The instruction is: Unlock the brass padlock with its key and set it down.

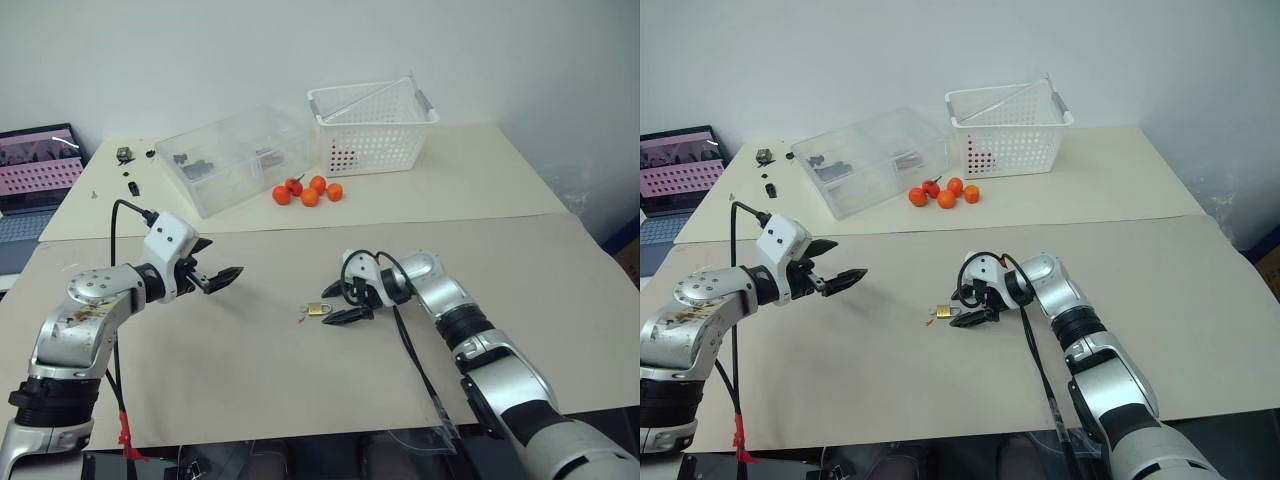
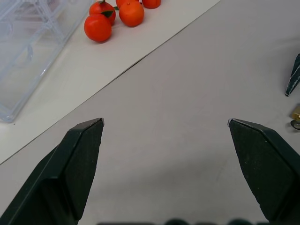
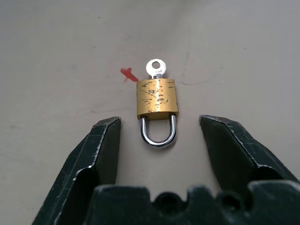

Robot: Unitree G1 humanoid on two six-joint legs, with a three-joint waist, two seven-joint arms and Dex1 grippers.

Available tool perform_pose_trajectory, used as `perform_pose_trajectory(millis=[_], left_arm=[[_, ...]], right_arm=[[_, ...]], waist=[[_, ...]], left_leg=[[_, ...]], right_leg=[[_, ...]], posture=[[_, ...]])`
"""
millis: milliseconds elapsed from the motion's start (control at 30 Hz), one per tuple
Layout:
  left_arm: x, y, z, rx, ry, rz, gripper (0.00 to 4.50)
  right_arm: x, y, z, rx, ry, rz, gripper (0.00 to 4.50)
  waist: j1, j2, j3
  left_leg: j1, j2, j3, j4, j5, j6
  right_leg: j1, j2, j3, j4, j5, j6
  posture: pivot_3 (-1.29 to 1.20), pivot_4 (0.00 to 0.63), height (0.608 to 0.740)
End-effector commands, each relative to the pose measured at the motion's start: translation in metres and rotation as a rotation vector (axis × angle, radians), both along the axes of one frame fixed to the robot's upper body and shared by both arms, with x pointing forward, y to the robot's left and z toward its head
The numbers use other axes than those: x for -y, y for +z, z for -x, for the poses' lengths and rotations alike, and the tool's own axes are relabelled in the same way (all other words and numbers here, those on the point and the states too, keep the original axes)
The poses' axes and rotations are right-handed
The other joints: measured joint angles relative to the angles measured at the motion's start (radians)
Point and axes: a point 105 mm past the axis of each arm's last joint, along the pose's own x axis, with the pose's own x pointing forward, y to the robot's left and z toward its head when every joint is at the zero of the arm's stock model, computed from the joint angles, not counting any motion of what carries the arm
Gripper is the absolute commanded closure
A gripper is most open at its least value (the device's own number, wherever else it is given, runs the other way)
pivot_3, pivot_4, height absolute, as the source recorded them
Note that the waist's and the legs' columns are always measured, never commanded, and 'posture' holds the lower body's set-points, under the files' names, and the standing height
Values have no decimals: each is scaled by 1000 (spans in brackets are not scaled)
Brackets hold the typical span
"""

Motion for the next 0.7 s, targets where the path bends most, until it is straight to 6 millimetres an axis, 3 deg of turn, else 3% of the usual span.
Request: perform_pose_trajectory(millis=[33, 400, 567, 700], left_arm=[[5, 14, -2, 57, -22, -2, 0], [4, 14, 1, 57, -13, -10, 0], [4, 12, 2, 54, -11, -11, 0], [5, 12, 2, 52, -11, -12, 0]], right_arm=[[-2, 2, 0, 6, 5, 3, 1301], [-13, 6, 0, 8, 16, -17, 1301], [-30, 29, 0, 29, 49, -81, 1301], [-32, 31, -1, 32, 47, -80, 1301]], waist=[[0, 0, 0], [-4, 0, 0], [-7, 0, 0], [-2, 0, 0]], left_leg=[[0, 0, 0, 0, 0, 0], [0, 0, 0, 0, 0, 0], [0, 1, 1, 0, 0, 0], [0, 1, 1, -1, 0, 0]], right_leg=[[0, 0, 0, 0, 0, 0], [0, 0, 0, 0, 0, 0], [-1, 1, 0, 0, 0, 0], [-1, 1, 0, 0, 0, 0]], posture=[[0, 150, 740], [0, 150, 740], [0, 150, 740], [0, 150, 740]])
